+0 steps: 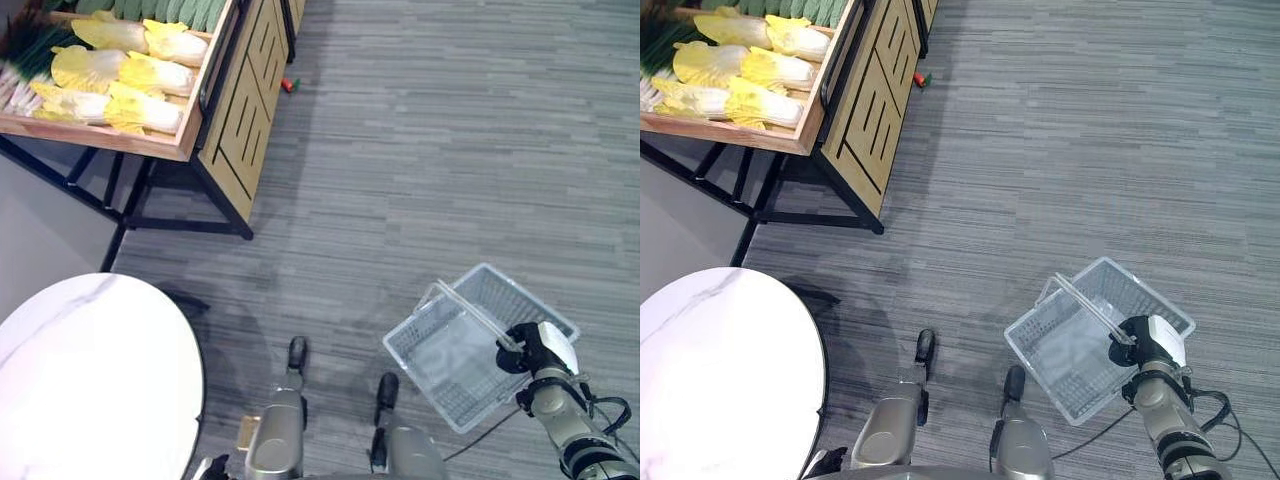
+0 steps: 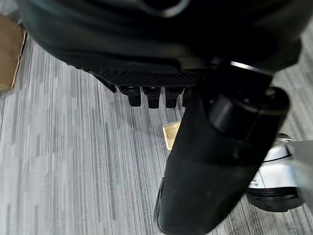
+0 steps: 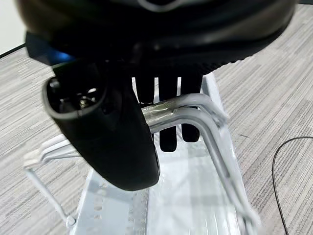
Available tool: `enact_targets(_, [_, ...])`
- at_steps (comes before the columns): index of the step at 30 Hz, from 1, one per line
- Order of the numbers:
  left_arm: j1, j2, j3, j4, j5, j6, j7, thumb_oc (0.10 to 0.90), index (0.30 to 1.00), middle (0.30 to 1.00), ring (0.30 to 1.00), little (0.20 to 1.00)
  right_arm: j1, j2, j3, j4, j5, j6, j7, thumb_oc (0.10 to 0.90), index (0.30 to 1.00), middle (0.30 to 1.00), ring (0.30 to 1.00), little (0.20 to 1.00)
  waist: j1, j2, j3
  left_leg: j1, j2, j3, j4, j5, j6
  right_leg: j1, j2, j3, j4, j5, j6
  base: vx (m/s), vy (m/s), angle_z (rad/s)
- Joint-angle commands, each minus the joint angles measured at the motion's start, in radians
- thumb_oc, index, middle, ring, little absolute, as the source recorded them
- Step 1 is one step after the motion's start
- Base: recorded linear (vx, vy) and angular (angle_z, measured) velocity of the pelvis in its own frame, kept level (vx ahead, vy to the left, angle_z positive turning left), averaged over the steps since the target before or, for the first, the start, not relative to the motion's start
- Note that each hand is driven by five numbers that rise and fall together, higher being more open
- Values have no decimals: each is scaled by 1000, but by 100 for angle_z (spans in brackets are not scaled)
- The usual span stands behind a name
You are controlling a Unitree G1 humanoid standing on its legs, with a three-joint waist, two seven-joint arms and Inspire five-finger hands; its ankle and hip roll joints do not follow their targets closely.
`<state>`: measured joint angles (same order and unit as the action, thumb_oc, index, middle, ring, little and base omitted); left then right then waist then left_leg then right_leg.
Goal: Get the vegetables into the basket
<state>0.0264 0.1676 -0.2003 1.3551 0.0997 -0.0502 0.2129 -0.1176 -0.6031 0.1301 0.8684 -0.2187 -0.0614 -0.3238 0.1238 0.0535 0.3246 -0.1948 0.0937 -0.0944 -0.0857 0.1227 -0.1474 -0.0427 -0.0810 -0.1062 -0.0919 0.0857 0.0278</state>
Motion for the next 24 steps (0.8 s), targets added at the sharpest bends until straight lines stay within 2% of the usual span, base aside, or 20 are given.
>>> enact_targets(1, [12,76,-14,17,30,-5,22,900,1000,1000,1000,1000,4,-67,-22,-129,7,-62,-54,400,300,300,300,300,17,-49,-86,-113,-6,7,57,111,42,168,-6,31,125,-206,97,275,218,-87])
enact_targets(3, [10,83,-21,17,43,-6,24,900,1000,1000,1000,1000,-4,-38,-27,-98,25,-63,-59,400,300,300,300,300,17,-62,-100,-100,-28,25,79,87,66,170,-36,37,151,-191,121,183,215,-26])
enact_targets(5, [9,87,-18,16,44,-7,24,900,1000,1000,1000,1000,2,-28,-27,-104,25,-61,-53,400,300,300,300,300,17,-70,-106,-86,-34,34,79,75,74,165,-46,47,160,-186,130,185,220,-17])
enact_targets(7, [-2,107,-14,8,44,-8,23,900,1000,1000,1000,1000,-5,-7,-36,-61,41,-54,-54,400,300,300,300,300,14,-93,-120,-68,-66,63,103,23,116,125,-88,79,237,-93,164,233,337,-31])
enact_targets(8, [-8,117,-13,0,40,-8,27,900,1000,1000,1000,1000,-14,-2,-31,-58,36,-48,-53,400,300,300,300,300,12,-95,-118,-61,-74,68,112,5,127,103,-98,83,280,-57,172,83,162,-29])
enact_targets(9, [-8,117,-13,0,40,-8,26,900,1000,1000,1000,1000,-15,-2,-30,-58,36,-48,-53,400,300,300,300,300,13,-96,-118,-62,-74,70,114,4,128,101,-99,85,282,-58,173,135,242,-33])
enact_targets(10, [-25,138,-10,-15,33,-6,37,900,1000,1000,1000,1000,-24,15,-32,-31,44,-46,-63,400,300,300,300,300,7,-93,-109,-41,-83,77,130,-23,148,46,-109,91,401,22,179,101,176,-28])
enact_targets(11, [-25,138,-9,-15,33,-6,37,900,1000,1000,1000,1000,-25,15,-32,-30,44,-46,-63,400,300,300,300,300,7,-93,-109,-41,-82,78,130,-23,148,44,-109,93,404,21,179,199,343,-33])
enact_targets(12, [-47,165,-9,-39,26,-9,53,900,1000,1000,1000,1000,-22,20,-34,-11,50,-47,-66,400,300,300,300,300,-12,-74,-94,-9,-92,62,128,-39,164,-3,-86,109,521,76,171,140,234,-9])
enact_targets(14, [-71,187,10,-65,-6,-13,66,900,1000,1000,1000,1000,-17,21,-34,-15,46,-42,-68,400,300,300,300,300,-26,-58,-78,33,-92,55,119,-56,175,-78,-83,79,569,80,159,184,213,6])
enact_targets(16, [-83,197,20,-86,-26,-18,78,900,1000,1000,1000,1000,-18,22,-33,-25,43,-40,-69,400,300,300,300,300,-35,-54,-66,62,-94,55,110,-70,175,-128,-94,27,511,49,146,159,59,9])
enact_targets(17, [-83,197,20,-86,-27,-18,78,900,1000,1000,1000,1000,-18,22,-33,-25,43,-40,-69,400,300,300,300,300,-38,-54,-63,66,-94,52,110,-72,174,-124,-95,24,513,45,146,181,-5,1])
enact_targets(18, [-93,200,22,-104,-38,-26,82,900,1000,1000,1000,1000,-20,23,-33,-11,47,-40,-68,400,300,300,300,300,-44,-54,-55,85,-95,50,111,-86,170,-135,-98,2,456,22,144,193,-37,7])
enact_targets(20, [-100,200,19,-113,-42,-30,82,900,1000,1000,1000,1000,-23,27,-34,-21,53,-38,-64,400,300,300,300,300,-57,-59,-45,114,-95,43,113,-110,161,-156,-102,-8,338,14,147,281,-90,14])
enact_targets(21, [-107,198,14,-114,-39,-31,83,900,1000,1000,1000,1000,-25,30,-37,-22,57,-38,-68,400,300,300,300,300,-66,-62,-41,130,-92,37,115,-124,151,-169,-112,-7,266,26,156,446,-229,3])
enact_targets(22, [-116,195,9,-105,-26,-30,83,900,1000,1000,1000,1000,-23,37,-37,-34,57,-38,-69,400,300,300,300,300,-86,-67,-35,167,-78,14,121,-163,129,-216,-145,7,137,85,179,443,-235,-2])
enact_targets(24, [-115,186,6,-97,-21,-29,80,900,1000,1000,1000,1000,-14,43,-36,-30,52,-36,-71,400,300,300,300,300,-97,-74,-40,201,-69,-3,127,-190,114,-220,-154,35,115,114,193,415,-228,11])
